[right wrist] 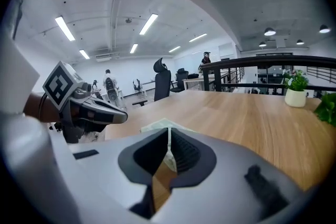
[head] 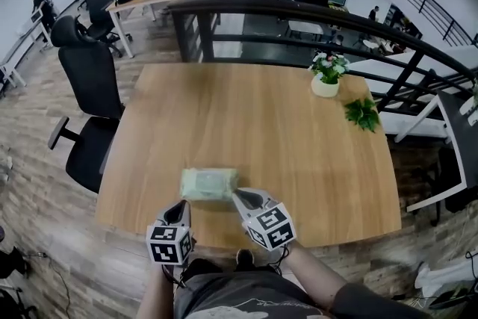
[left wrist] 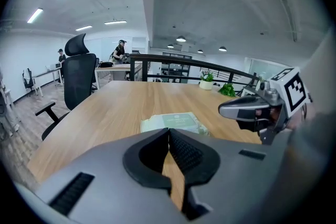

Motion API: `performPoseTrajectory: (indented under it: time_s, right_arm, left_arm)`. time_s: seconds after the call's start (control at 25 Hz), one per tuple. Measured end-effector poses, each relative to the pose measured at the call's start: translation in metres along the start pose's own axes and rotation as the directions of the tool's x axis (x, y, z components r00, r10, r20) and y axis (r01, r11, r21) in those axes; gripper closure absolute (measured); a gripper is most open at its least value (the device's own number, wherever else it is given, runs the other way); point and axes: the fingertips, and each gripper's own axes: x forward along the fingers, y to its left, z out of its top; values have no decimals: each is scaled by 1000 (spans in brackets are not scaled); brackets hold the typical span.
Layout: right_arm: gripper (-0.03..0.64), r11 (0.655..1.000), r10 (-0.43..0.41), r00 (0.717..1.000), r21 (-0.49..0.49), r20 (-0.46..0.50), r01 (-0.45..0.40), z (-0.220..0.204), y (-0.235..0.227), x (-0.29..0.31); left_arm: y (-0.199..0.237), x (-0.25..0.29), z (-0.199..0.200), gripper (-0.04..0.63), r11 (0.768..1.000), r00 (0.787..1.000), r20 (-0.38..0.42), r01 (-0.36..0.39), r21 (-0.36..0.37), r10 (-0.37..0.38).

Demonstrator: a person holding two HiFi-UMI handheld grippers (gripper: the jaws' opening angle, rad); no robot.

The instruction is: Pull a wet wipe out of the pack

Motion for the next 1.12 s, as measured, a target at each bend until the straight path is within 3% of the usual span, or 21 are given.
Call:
performPoseTrajectory:
  time_s: [0.32,0.64,1.12]
  right_arm:
    - [591,1000,-4,1000,16,-23,4,-3,0,14]
    - [591,994,-89,995,61,-48,92,-5,-7,22]
    - [591,982,-172,979,60,-112,179,-5,-5,42]
  left_arm:
    - [3,15,4,581,999,999,-42,36,36,-34]
    - [14,45,-2,581,988,988,-119,114,104,-101]
    - [25,79,-8,582,951,955,-224,241,194,-196]
